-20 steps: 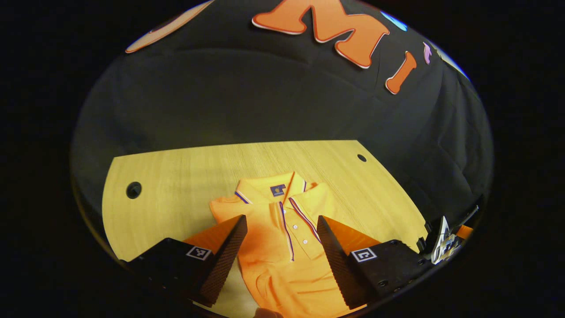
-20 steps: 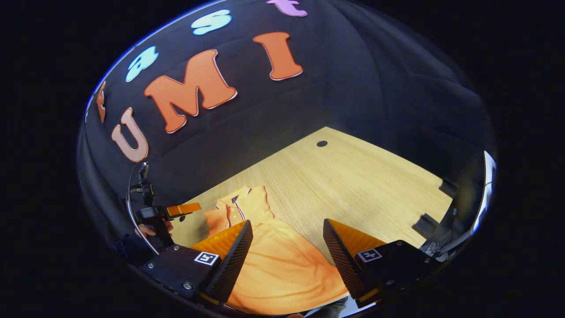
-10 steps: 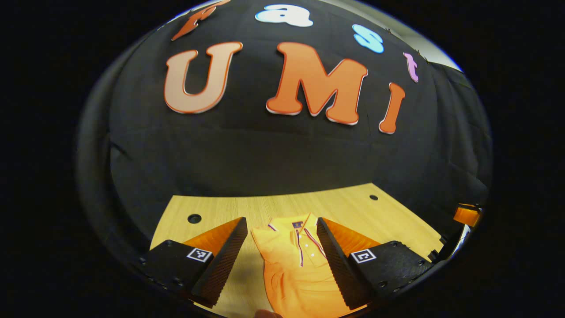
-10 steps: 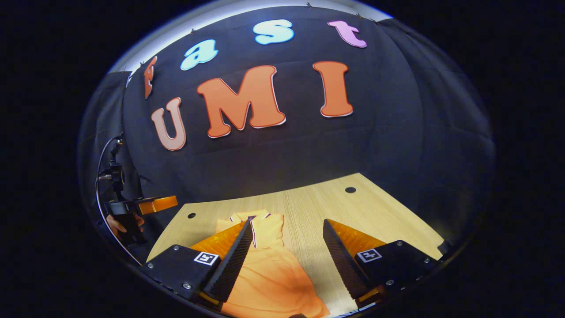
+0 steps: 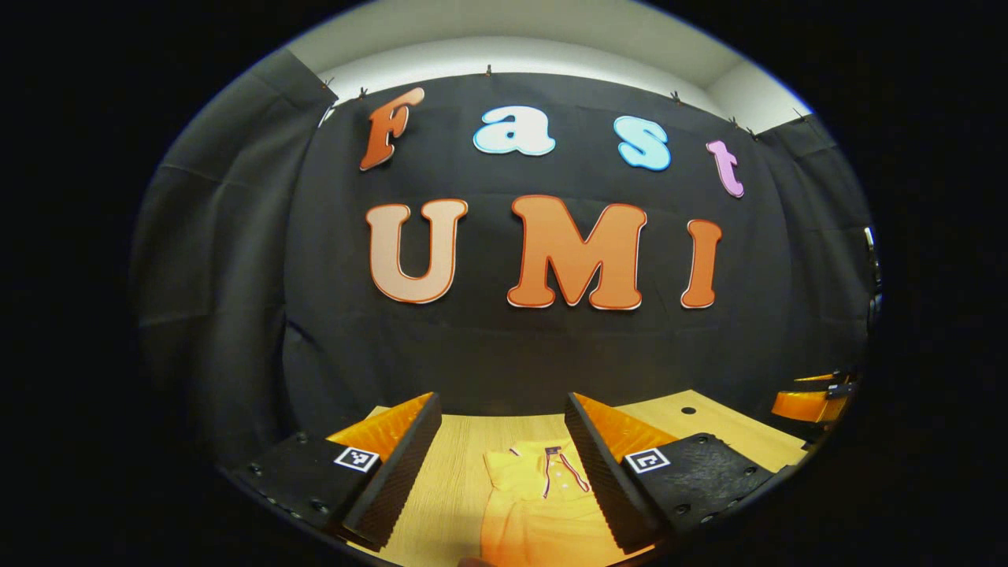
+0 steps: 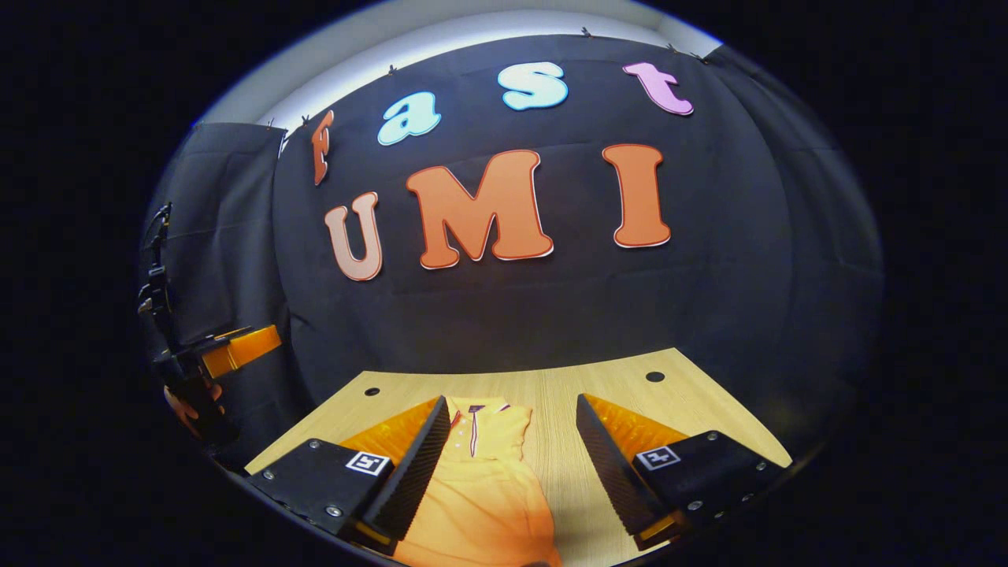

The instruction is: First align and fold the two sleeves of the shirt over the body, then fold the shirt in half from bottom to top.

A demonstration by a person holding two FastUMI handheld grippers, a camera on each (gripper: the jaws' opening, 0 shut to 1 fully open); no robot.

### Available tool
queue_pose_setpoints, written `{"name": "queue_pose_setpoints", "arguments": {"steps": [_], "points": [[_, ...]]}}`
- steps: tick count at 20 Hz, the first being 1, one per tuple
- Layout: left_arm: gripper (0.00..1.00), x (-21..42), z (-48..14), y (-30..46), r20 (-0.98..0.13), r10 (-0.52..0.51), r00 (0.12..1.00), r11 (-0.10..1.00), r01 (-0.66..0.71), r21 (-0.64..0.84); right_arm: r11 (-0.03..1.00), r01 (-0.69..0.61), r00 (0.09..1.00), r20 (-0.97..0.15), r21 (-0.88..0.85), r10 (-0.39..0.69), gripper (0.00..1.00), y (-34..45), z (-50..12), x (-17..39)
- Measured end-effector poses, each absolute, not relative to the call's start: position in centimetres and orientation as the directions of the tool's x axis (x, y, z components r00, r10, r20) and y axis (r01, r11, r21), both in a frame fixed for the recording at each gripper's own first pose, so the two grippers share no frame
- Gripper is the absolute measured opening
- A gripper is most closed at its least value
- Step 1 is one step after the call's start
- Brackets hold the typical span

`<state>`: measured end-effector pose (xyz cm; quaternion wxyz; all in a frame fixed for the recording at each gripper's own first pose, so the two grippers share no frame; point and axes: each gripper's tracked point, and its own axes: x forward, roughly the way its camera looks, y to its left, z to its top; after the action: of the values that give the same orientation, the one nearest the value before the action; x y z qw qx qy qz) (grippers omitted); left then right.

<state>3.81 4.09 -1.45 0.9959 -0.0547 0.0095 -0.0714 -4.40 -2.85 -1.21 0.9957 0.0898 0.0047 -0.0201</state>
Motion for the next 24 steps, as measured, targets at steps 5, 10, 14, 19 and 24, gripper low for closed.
{"name": "queue_pose_setpoints", "arguments": {"steps": [5, 10, 14, 19, 24], "points": [[0.98, -0.6, -6.0, 4.4, -0.105, -0.095, 0.99, 0.992, 0.086, -0.087, 0.986, -0.001, 0.994, -0.109, 0.169, 0.02, 0.98, -2.8, -6.4, -5.3], [0.98, -3.7, -10.8, 5.2, -0.21, -0.075, 0.975, 0.996, 0.063, -0.059, 0.985, -0.02, 0.968, -0.242, 0.172, 0.062, 0.98, -2.4, -11.6, -6.6], [0.98, -5.7, -14.8, 4.7, -0.314, -0.107, 0.943, 0.993, 0.085, -0.081, 0.985, -0.024, 0.934, -0.347, 0.17, 0.083, 0.98, -2.0, -15.6, -7.9], [0.98, -7.3, -20.2, 4.4, -0.44, -0.135, 0.888, 0.991, 0.112, -0.077, 0.981, -0.015, 0.857, -0.503, 0.192, 0.111, 0.98, -1.4, -21.4, -10.1], [0.98, -8.8, -26.4, 4.3, -0.568, -0.154, 0.808, 0.988, 0.144, -0.064, 0.98, -0.012, 0.77, -0.624, 0.197, 0.135, 0.99, -1.1, -26.2, -11.3]]}}
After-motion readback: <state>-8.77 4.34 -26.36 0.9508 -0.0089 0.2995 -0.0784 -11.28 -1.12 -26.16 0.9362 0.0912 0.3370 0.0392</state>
